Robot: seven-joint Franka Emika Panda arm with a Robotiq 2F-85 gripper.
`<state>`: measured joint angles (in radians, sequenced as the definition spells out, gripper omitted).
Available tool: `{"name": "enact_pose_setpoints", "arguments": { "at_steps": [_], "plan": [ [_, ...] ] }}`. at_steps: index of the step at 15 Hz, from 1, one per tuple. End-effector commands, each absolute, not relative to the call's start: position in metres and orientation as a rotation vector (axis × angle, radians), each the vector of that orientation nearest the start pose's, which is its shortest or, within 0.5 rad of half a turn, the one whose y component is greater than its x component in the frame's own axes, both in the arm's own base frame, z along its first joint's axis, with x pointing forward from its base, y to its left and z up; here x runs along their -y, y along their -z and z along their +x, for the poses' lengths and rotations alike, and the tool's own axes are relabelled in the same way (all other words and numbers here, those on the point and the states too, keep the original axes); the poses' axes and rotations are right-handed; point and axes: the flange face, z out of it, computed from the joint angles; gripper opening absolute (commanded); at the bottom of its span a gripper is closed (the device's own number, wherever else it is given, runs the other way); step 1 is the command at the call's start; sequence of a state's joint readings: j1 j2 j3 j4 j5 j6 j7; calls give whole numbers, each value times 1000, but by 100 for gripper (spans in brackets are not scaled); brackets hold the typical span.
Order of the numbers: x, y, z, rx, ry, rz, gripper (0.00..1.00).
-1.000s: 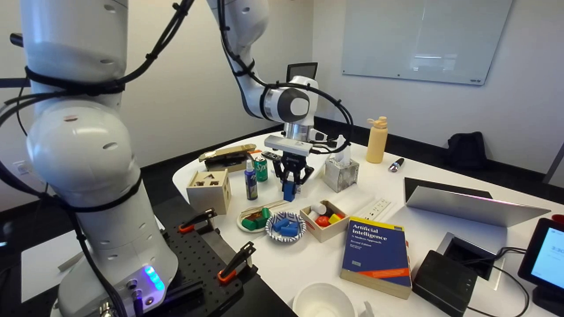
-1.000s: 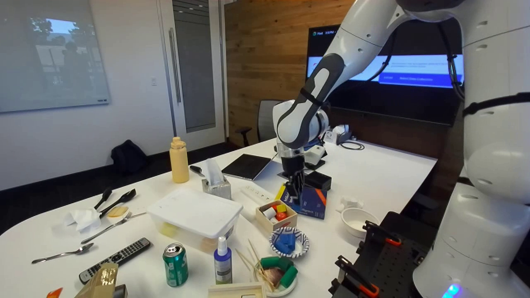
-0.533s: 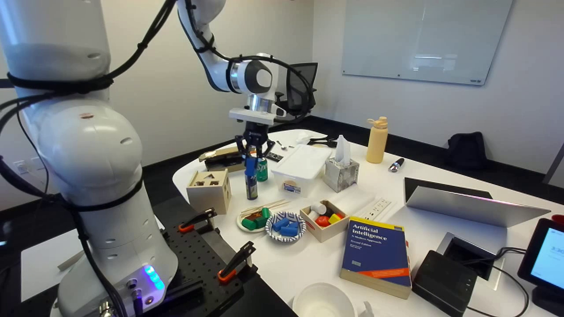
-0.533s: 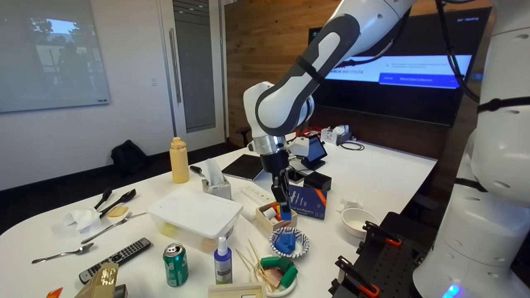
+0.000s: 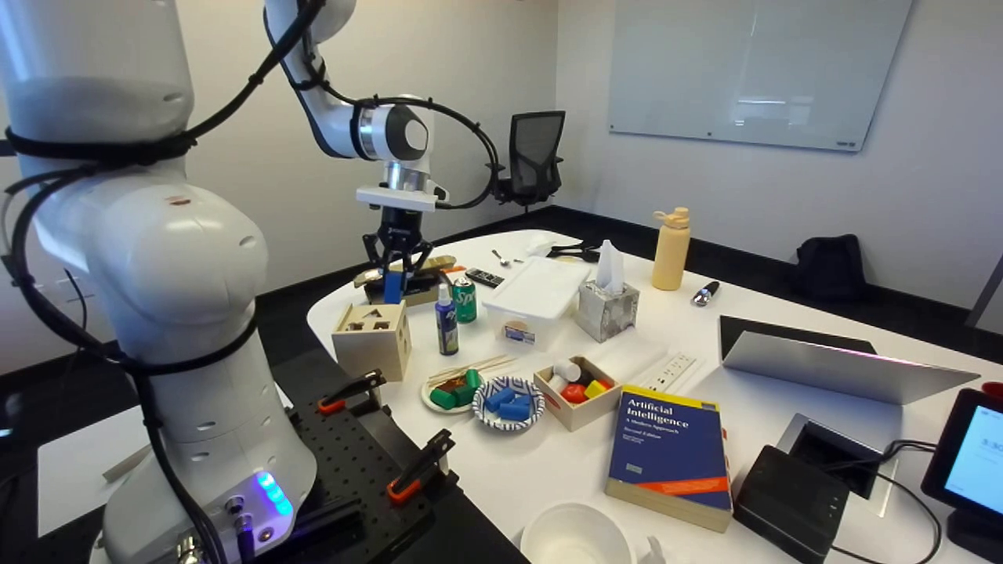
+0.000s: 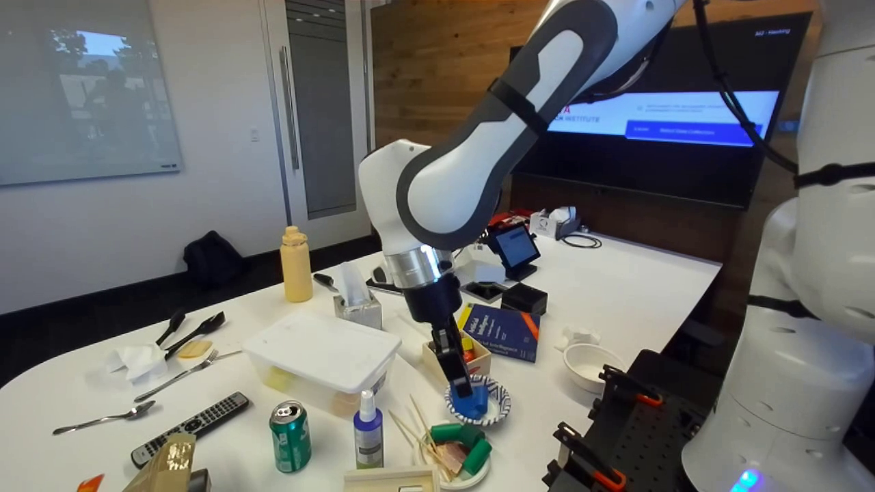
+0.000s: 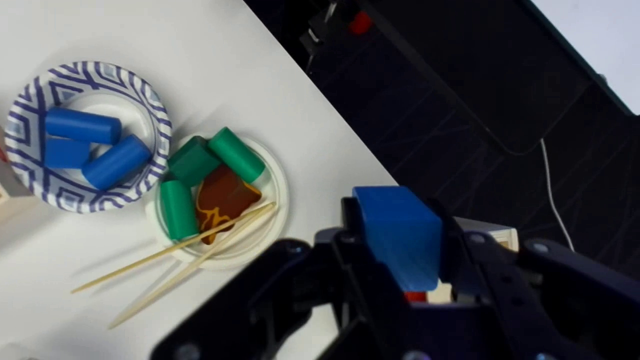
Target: Place the blue rectangular block in the wooden box through the square cutting on the lid
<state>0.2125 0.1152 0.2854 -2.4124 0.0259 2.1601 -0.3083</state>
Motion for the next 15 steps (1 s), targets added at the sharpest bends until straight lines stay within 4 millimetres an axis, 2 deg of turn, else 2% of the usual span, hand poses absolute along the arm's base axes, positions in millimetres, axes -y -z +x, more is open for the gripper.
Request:
{"name": "enact_pose_setpoints", "arguments": {
  "at_steps": [1, 8, 15],
  "plan": [
    [-247, -234, 385, 1245, -547, -2794, 9],
    [-281, -196, 387, 1276, -457, -2744, 9],
    [-293, -168, 395, 1273, -393, -2732, 9]
  ]
}}
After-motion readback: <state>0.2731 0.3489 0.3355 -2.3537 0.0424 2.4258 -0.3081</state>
